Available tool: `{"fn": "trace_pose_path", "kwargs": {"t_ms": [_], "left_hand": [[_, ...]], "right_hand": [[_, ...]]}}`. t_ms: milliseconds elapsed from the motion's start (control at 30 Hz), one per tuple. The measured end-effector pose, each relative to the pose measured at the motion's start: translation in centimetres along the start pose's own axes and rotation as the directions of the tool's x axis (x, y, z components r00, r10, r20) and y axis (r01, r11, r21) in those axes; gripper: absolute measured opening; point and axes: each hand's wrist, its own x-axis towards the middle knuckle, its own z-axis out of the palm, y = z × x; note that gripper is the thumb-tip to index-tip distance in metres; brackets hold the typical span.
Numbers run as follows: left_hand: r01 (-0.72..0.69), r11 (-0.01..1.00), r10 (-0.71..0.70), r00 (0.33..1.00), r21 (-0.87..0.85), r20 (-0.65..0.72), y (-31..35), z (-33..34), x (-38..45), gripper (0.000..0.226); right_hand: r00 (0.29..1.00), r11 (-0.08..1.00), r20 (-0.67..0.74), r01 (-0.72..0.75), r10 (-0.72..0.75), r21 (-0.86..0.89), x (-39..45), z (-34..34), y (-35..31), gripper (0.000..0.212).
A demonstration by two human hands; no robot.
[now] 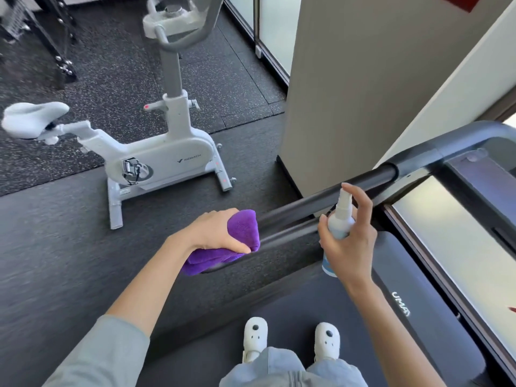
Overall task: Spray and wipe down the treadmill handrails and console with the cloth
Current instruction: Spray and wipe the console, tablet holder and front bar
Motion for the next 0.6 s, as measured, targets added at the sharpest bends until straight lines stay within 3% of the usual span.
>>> {"fn": "trace_pose_path", "kwargs": {"t_ms": [100, 333, 600], "left_hand": [[0.008, 1.000, -0.008, 0.999, 0.013, -0.036, -0.5, 0.4, -0.1, 0.065], [-0.027, 1.000, 0.027, 0.997, 0.008, 0.068, 2.6, -0.1, 3.1, 0.065], [-0.105, 0.967, 0.128, 0.988, 0.230, -0.086, 10.9, 2.5, 9.3, 0.084]], "right_hand": [[1.000, 1.000, -0.011, -0.002, 0.002, -0.014, -0.3, 0.3, -0.1, 0.071], [0.998, 0.997, -0.037, -0.044, 0.042, -0.056, 0.3, -1.1, 0.9, 0.070], [0.983, 0.990, -0.162, -0.104, 0.088, -0.093, 0.1, -5.4, 3.3, 0.065]]}}
